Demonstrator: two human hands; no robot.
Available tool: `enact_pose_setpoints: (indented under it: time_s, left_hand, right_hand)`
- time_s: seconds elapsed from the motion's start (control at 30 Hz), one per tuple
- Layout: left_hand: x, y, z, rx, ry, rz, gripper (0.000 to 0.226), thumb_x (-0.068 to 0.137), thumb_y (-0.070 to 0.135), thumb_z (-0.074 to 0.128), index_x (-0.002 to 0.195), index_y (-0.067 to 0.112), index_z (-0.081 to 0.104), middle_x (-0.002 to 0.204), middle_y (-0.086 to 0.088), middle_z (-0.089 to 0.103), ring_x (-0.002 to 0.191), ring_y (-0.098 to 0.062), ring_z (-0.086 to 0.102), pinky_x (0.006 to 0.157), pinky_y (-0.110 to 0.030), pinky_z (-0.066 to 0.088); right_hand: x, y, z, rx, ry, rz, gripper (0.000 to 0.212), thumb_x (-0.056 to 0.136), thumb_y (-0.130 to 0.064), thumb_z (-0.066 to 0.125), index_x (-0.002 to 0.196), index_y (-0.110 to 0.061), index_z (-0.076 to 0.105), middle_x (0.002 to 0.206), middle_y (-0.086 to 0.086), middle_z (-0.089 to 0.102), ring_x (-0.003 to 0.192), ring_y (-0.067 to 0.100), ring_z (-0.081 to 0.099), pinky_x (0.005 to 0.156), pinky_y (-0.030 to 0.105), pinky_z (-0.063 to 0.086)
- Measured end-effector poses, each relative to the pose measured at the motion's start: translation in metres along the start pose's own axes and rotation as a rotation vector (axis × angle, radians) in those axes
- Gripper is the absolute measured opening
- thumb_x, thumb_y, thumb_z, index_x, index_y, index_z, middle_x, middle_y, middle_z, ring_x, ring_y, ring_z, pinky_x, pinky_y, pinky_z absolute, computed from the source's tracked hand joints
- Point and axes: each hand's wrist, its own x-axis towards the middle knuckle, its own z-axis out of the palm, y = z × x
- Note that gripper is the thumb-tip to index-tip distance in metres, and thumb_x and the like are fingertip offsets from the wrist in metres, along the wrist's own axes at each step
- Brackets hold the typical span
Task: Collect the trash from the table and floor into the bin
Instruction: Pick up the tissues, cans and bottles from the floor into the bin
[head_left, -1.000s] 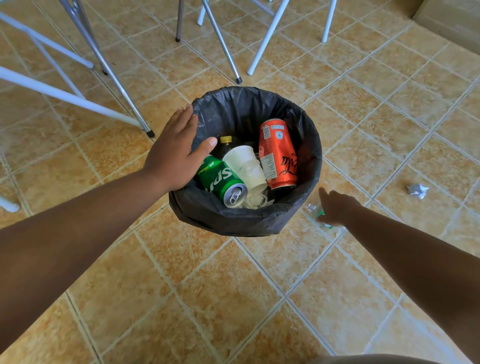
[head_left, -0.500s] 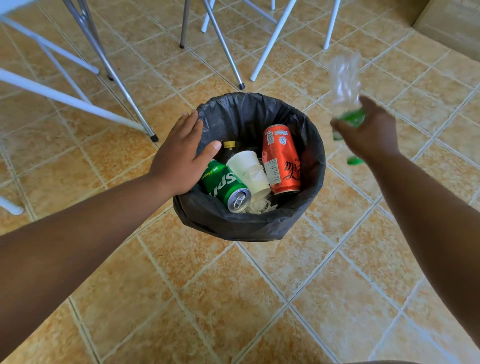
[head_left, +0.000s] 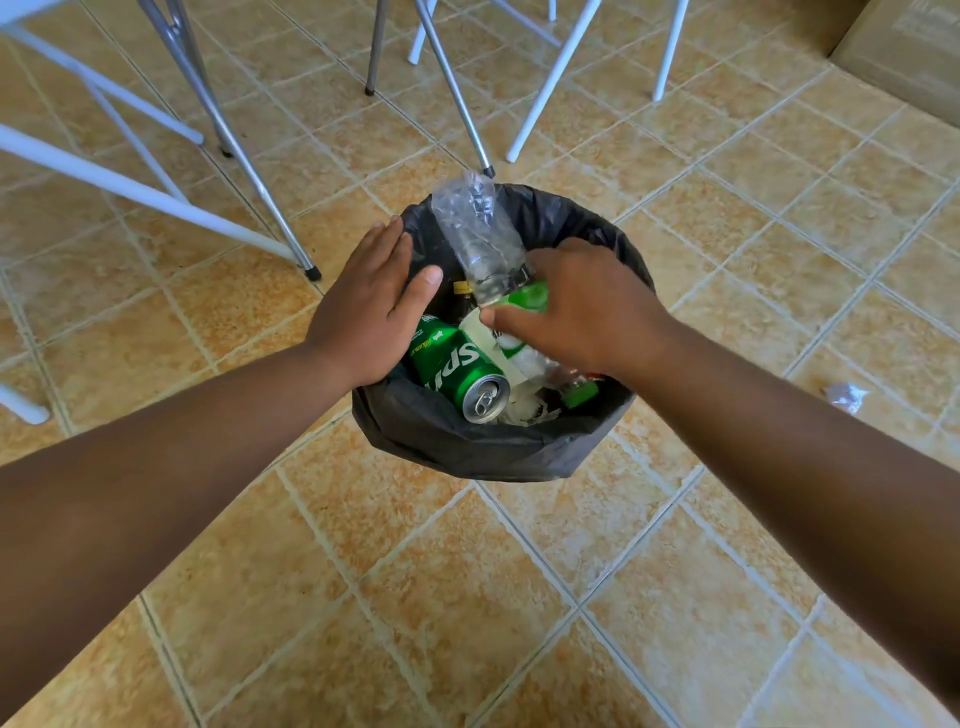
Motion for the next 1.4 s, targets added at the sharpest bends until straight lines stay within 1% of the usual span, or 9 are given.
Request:
enact_pose_setpoints:
  time_s: [0.07, 0.17, 0.3, 0.43, 0.57, 0.67, 0.8, 1.07, 1.4]
  left_hand:
    - [0.000, 0.000, 0.000, 0.005, 0.002, -0.003, 0.087, 0.088, 0.069, 0.011, 0.156, 0.014, 0.013, 0.165, 0.002, 0.000, 0.150, -0.011, -0.006, 0.118, -0.028, -0.003]
    - [0.000, 0.001, -0.001, 0.010, 0.005, -0.007, 0.087, 0.088, 0.069, 0.012, 0.156, 0.014, 0.013, 0.165, 0.001, 0.000, 0.150, -0.010, -0.006, 0.117, -0.026, -0.004]
    - [0.000, 0.001, -0.001, 0.021, 0.001, 0.001, 0.087, 0.088, 0.068, 0.013, 0.156, 0.013, 0.013, 0.165, 0.001, 0.000, 0.150, -0.011, -0.006, 0.117, -0.026, -0.004]
    - [0.000, -0.001, -0.001, 0.040, -0.008, 0.000, 0.086, 0.089, 0.068, 0.013, 0.156, 0.014, 0.012, 0.165, 0.002, -0.001, 0.150, -0.011, -0.007, 0.117, -0.026, -0.004]
    - [0.000, 0.000, -0.001, 0.042, -0.010, 0.000, 0.086, 0.089, 0.068, 0.014, 0.156, 0.015, 0.011, 0.165, 0.002, -0.002, 0.150, -0.010, -0.008, 0.118, -0.027, -0.004]
    - [0.000, 0.000, -0.001, 0.043, 0.003, 0.000, 0.085, 0.090, 0.068, 0.015, 0.156, 0.015, 0.011, 0.165, 0.002, -0.001, 0.150, -0.011, -0.006, 0.118, -0.028, -0.003]
    - [-0.001, 0.001, 0.000, 0.020, 0.011, -0.007, 0.084, 0.090, 0.067, 0.018, 0.156, 0.016, 0.012, 0.165, 0.003, 0.000, 0.150, -0.010, -0.006, 0.117, -0.028, -0.003]
    - [0.000, 0.003, 0.003, -0.045, 0.051, -0.009, 0.079, 0.093, 0.063, 0.028, 0.156, 0.017, 0.018, 0.165, 0.004, 0.006, 0.150, -0.009, -0.001, 0.115, -0.024, 0.000]
    - [0.048, 0.063, 0.036, -0.050, -0.011, 0.067, 0.086, 0.089, 0.068, 0.028, 0.155, 0.014, 0.020, 0.164, 0.000, 0.009, 0.150, -0.012, 0.001, 0.114, -0.025, 0.001]
  right_hand:
    - [0.000, -0.001, 0.007, -0.105, 0.036, -0.004, 0.086, 0.079, -0.081, 0.046, 0.131, -0.014, 0.054, 0.123, 0.011, 0.054, 0.103, 0.031, 0.060, 0.080, 0.042, 0.054]
    - [0.000, -0.001, 0.014, -0.185, 0.042, -0.056, 0.078, 0.082, -0.079, 0.044, 0.115, -0.010, 0.061, 0.117, 0.013, 0.055, 0.094, 0.031, 0.062, 0.076, 0.043, 0.056]
    - [0.000, 0.003, 0.017, -0.244, 0.032, -0.080, 0.074, 0.083, -0.079, 0.043, 0.109, -0.013, 0.066, 0.114, 0.012, 0.059, 0.098, 0.030, 0.062, 0.076, 0.042, 0.057]
    - [0.005, 0.017, 0.010, -0.223, 0.230, -0.067, 0.064, 0.087, -0.071, 0.048, 0.111, -0.015, 0.069, 0.107, 0.009, 0.064, 0.101, 0.031, 0.060, 0.069, 0.038, 0.053]
    - [0.010, 0.047, 0.002, -0.029, 0.396, 0.004, 0.054, 0.090, -0.052, 0.060, 0.125, -0.011, 0.064, 0.120, 0.015, 0.061, 0.117, 0.037, 0.051, 0.089, 0.042, 0.047]
    - [0.008, 0.066, 0.005, 0.078, 0.349, 0.081, 0.061, 0.092, -0.048, 0.060, 0.140, -0.010, 0.053, 0.143, 0.017, 0.049, 0.135, 0.036, 0.041, 0.107, 0.042, 0.038]
    - [-0.002, 0.072, 0.019, 0.131, 0.221, 0.090, 0.069, 0.095, -0.043, 0.058, 0.150, -0.008, 0.037, 0.159, 0.013, 0.030, 0.145, 0.028, 0.032, 0.116, 0.035, 0.028]
    - [-0.004, 0.073, 0.023, 0.228, 0.253, 0.115, 0.061, 0.094, -0.026, 0.060, 0.148, -0.007, 0.041, 0.160, 0.007, 0.031, 0.144, 0.021, 0.035, 0.107, 0.017, 0.025]
    - [-0.021, 0.134, 0.003, 0.266, 0.338, 0.210, 0.054, 0.093, -0.028, 0.062, 0.142, -0.008, 0.051, 0.153, 0.005, 0.044, 0.138, 0.018, 0.044, 0.112, 0.020, 0.029]
